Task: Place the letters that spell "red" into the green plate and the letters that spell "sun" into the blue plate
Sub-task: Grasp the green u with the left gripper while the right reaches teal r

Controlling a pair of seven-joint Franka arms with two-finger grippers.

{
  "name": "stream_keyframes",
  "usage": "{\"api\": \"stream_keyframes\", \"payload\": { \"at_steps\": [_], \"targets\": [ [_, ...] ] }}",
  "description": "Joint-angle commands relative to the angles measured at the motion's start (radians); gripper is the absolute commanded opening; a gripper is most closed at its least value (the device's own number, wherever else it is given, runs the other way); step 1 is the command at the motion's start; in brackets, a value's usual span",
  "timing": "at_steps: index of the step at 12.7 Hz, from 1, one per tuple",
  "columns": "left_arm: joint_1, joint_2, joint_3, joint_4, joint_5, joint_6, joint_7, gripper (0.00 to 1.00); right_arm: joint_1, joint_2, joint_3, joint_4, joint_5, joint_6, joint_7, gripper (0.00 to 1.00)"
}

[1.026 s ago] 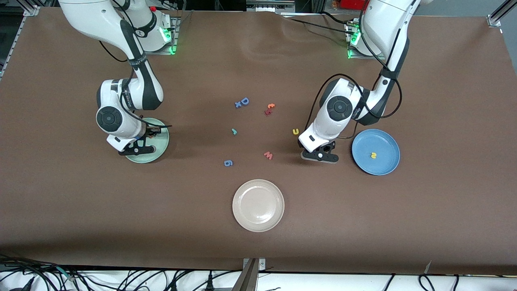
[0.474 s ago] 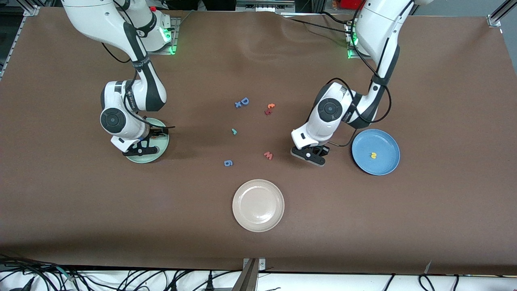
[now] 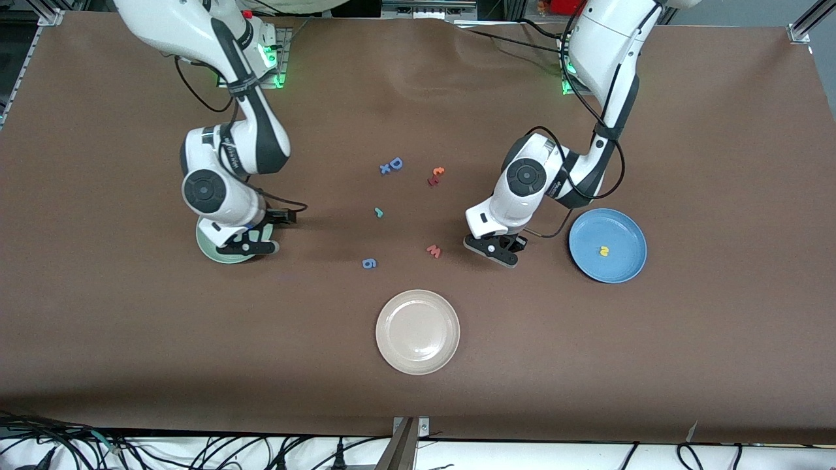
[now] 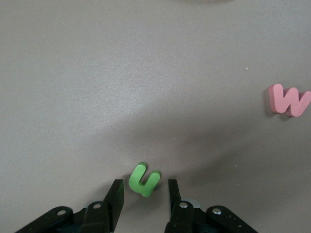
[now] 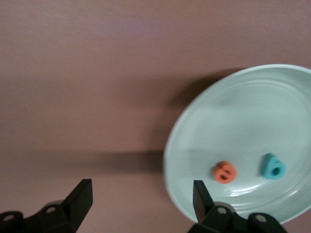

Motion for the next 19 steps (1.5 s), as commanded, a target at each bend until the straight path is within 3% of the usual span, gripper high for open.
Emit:
{"api": "stream_keyframes", "payload": {
  "at_steps": [1, 3, 7, 10, 12, 15, 19],
  "targets": [
    [-0.009, 0.024, 0.013, 0.021, 0.023, 0.025, 0.043, 0.45, 0.028, 0.013, 0.009, 0.040, 0.013, -0.016, 0.111, 0.92],
    [-0.017, 0.030, 0.013, 0.020, 0.088, 0.031, 0.063, 0.45, 0.079, 0.016, 0.030, 0.041, 0.037, -0.004, 0.224, 0.92],
    [-0.017, 0.029, 0.014, 0.015, 0.099, 0.033, 0.064, 0.45, 0.215, 0.047, 0.044, 0.055, 0.037, 0.082, 0.389, 0.89],
    [-0.017, 0.035, 0.014, 0.013, 0.101, 0.046, 0.064, 0.43, 0.292, 0.061, 0.044, 0.099, 0.036, 0.094, 0.383, 0.45],
    [-0.017, 0.035, 0.014, 0.013, 0.102, 0.052, 0.064, 0.38, 0.314, 0.096, 0.044, 0.128, 0.034, 0.131, 0.374, 0.36],
    [-0.017, 0.036, 0.014, 0.012, 0.124, 0.052, 0.064, 0.32, 0.320, 0.145, 0.076, 0.129, 0.029, 0.238, 0.366, 0.35],
    [-0.014, 0.026, 0.036, 0.013, 0.121, 0.052, 0.092, 0.18, 0.321, 0.162, 0.076, 0.126, 0.028, 0.237, 0.253, 0.34]
  ]
}}
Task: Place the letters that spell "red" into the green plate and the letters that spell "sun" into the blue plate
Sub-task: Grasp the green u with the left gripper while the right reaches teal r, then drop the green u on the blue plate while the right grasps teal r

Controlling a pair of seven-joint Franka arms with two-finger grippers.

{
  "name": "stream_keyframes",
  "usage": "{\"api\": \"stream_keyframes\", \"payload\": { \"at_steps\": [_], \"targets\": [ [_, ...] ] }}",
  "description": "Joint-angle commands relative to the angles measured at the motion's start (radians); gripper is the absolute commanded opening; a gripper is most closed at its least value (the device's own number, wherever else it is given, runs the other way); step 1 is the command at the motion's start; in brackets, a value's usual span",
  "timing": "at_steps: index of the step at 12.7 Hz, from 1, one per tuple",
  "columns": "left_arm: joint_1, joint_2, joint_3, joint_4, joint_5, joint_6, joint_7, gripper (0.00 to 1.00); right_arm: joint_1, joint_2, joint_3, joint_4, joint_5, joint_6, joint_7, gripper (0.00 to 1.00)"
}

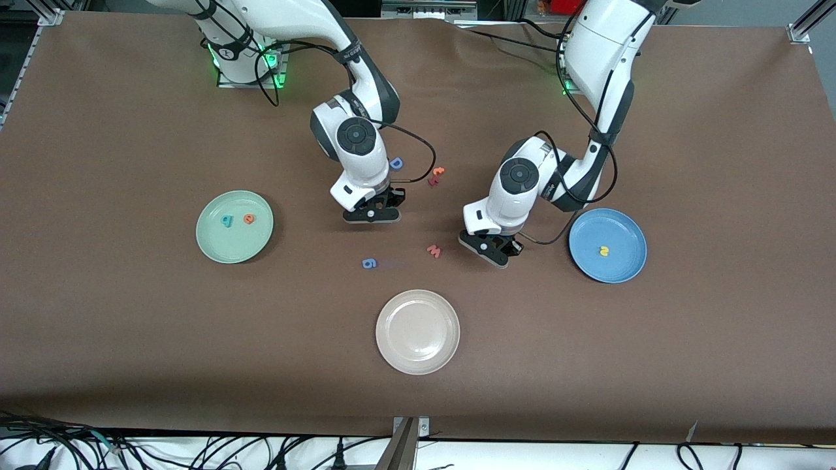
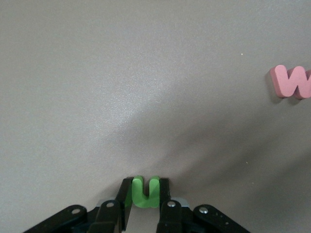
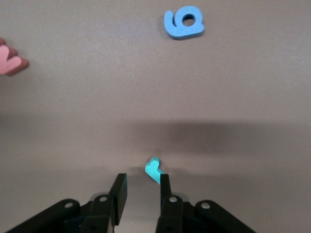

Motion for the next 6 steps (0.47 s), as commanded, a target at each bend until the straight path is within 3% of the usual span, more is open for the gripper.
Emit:
{"api": "stream_keyframes", "payload": {
  "at_steps": [1, 3, 6],
  "targets": [
    [-0.004, -0.012, 0.050, 0.013, 0.015, 0.001, 0.064, 0.17, 0.006, 0.018, -0.004, 0.018, 0.002, 0.000, -0.049, 0.34],
    [0.027, -0.043, 0.061, 0.010, -0.028, -0.011, 0.128, 0.16, 0.017, 0.033, -0.004, 0.016, 0.000, 0.003, -0.057, 0.34],
    [0.065, -0.080, 0.123, 0.009, -0.187, -0.080, 0.343, 0.17, 0.017, 0.052, -0.004, 0.018, -0.006, 0.014, -0.057, 0.34]
  ]
}}
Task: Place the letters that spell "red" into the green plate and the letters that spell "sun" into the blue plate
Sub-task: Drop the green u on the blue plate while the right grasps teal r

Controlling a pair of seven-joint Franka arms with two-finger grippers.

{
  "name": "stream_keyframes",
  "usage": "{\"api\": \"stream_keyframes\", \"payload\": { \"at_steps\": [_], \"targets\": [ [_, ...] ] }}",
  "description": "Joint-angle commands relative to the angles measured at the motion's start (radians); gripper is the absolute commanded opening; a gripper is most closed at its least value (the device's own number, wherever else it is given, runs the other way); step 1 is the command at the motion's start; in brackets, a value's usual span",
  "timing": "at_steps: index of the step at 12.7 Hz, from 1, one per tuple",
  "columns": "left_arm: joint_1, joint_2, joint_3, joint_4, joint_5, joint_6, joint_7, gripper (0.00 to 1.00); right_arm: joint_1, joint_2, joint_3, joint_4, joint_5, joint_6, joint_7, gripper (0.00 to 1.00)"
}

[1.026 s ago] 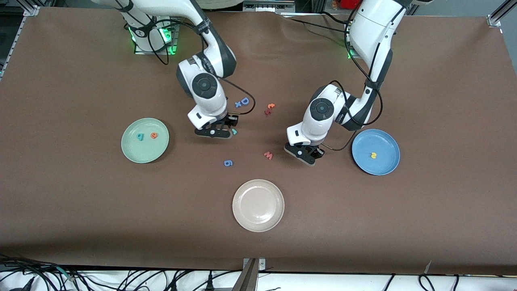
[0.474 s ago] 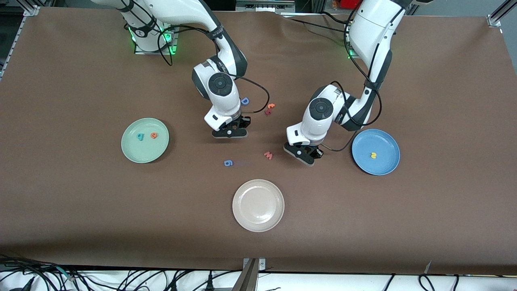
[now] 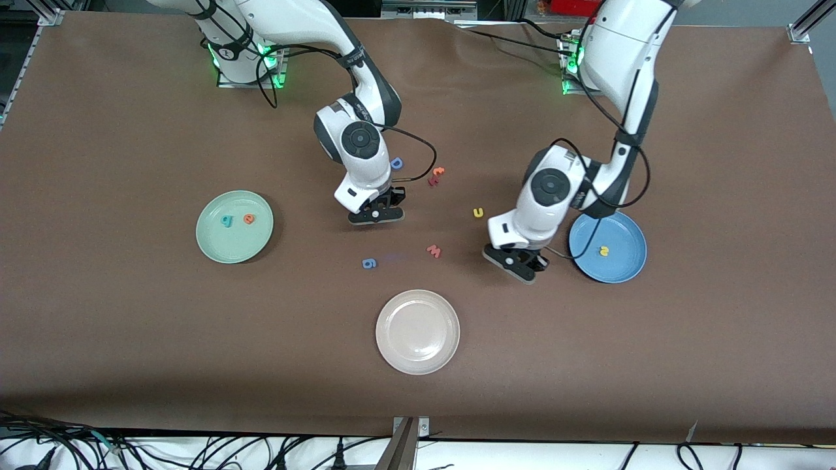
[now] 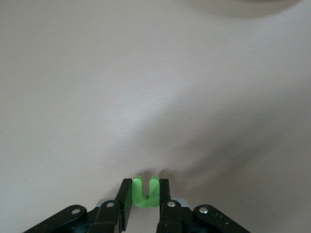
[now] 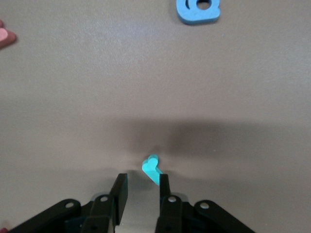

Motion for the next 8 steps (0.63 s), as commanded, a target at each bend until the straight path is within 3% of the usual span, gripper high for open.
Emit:
{"api": "stream_keyframes", "payload": {
  "at_steps": [1, 8],
  "targets": [
    [0.039, -0.054, 0.057, -0.027, -0.130, -0.064, 0.209, 0.17, 0.010, 0.030, -0.006, 0.019, -0.008, 0.021, -0.017, 0.34],
    [0.138, -0.084, 0.163, -0.077, -0.179, -0.158, 0.524, 0.19, 0.006, 0.032, -0.014, 0.022, -0.018, 0.032, -0.024, 0.34]
  ]
}}
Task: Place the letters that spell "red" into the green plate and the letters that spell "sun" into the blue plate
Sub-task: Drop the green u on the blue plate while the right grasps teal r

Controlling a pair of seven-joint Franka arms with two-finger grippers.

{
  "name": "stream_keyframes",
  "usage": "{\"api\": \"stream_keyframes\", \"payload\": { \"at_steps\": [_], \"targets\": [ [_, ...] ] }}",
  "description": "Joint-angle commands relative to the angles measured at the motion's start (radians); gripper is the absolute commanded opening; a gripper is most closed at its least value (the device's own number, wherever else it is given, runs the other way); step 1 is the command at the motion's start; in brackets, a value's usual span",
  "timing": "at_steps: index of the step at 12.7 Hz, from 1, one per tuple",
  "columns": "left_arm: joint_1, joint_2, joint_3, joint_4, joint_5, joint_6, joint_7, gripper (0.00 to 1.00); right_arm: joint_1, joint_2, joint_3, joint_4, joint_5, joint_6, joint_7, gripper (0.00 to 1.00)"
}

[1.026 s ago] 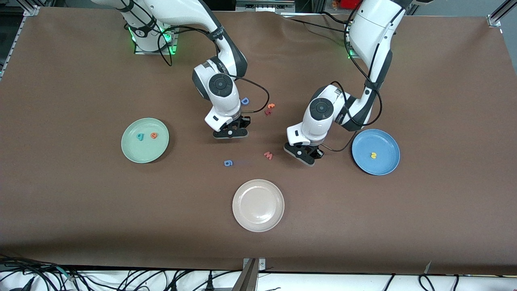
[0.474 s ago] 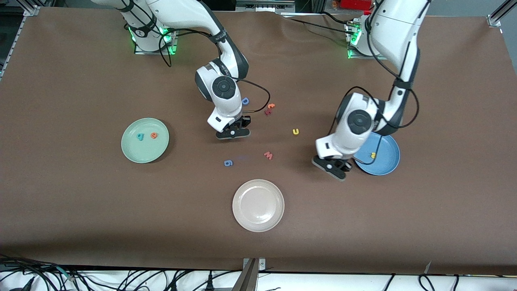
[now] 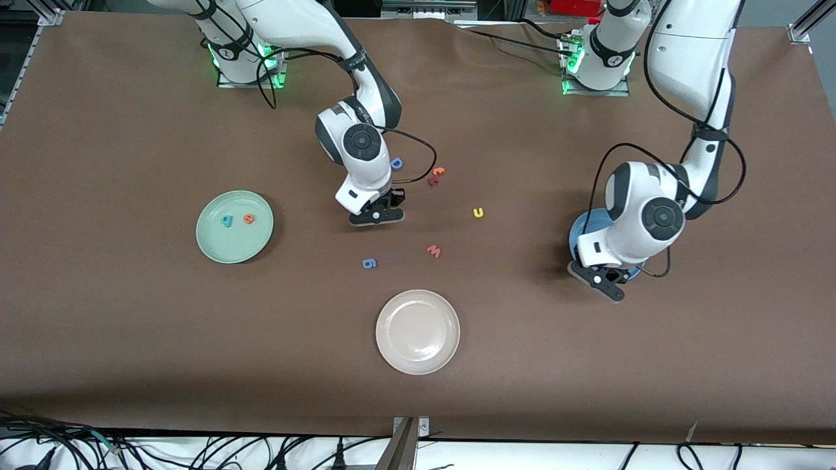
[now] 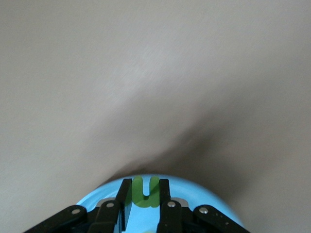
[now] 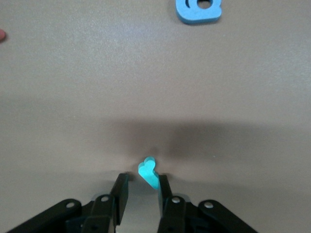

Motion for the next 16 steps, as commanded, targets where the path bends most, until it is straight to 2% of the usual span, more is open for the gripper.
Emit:
{"api": "stream_keyframes", "payload": {
  "at_steps": [1, 3, 6, 7, 8, 9, 10, 11, 13, 14, 16],
  "targets": [
    [0.018, -0.038, 0.030, -0.053, -0.037, -0.013, 0.131, 0.19, 0.004, 0.016, -0.009, 0.021, -0.011, 0.011, -0.016, 0.34],
    [0.036, -0.038, 0.033, -0.077, -0.051, -0.011, 0.155, 0.20, 0.004, 0.017, -0.009, 0.021, -0.011, 0.011, -0.008, 0.34],
    [0.038, -0.038, 0.033, -0.119, -0.131, -0.011, 0.164, 0.21, 0.002, 0.022, -0.009, 0.021, -0.009, 0.012, -0.008, 0.34],
    [0.038, -0.038, 0.033, -0.119, -0.131, -0.011, 0.163, 0.26, -0.001, 0.022, -0.009, 0.021, -0.009, 0.015, -0.008, 0.34],
    [0.038, -0.038, 0.033, -0.117, -0.131, -0.011, 0.158, 0.43, -0.002, 0.022, -0.009, 0.023, -0.009, 0.017, -0.008, 0.34],
    [0.036, -0.038, 0.033, -0.113, -0.131, -0.013, 0.153, 0.55, -0.002, 0.022, -0.009, 0.023, -0.009, 0.017, -0.008, 0.33],
    [0.031, -0.040, 0.032, -0.110, -0.131, -0.013, 0.149, 0.74, -0.004, 0.023, -0.009, 0.023, -0.009, 0.018, -0.008, 0.33],
    [0.030, -0.043, 0.032, -0.107, -0.131, -0.013, 0.147, 0.84, -0.005, 0.025, -0.009, 0.024, -0.012, 0.024, -0.008, 0.33],
    [0.024, -0.067, 0.022, -0.105, -0.131, -0.014, 0.120, 0.95, -0.018, 0.028, -0.009, 0.024, -0.015, 0.043, -0.011, 0.32],
    [0.021, -0.083, 0.016, -0.104, -0.131, -0.031, 0.092, 0.95, -0.018, 0.032, -0.009, 0.024, -0.017, 0.053, -0.011, 0.31],
    [0.004, -0.101, -0.017, -0.100, -0.131, -0.053, -0.033, 0.95, -0.016, 0.036, -0.009, 0.024, -0.017, 0.064, -0.010, 0.18]
  ]
}}
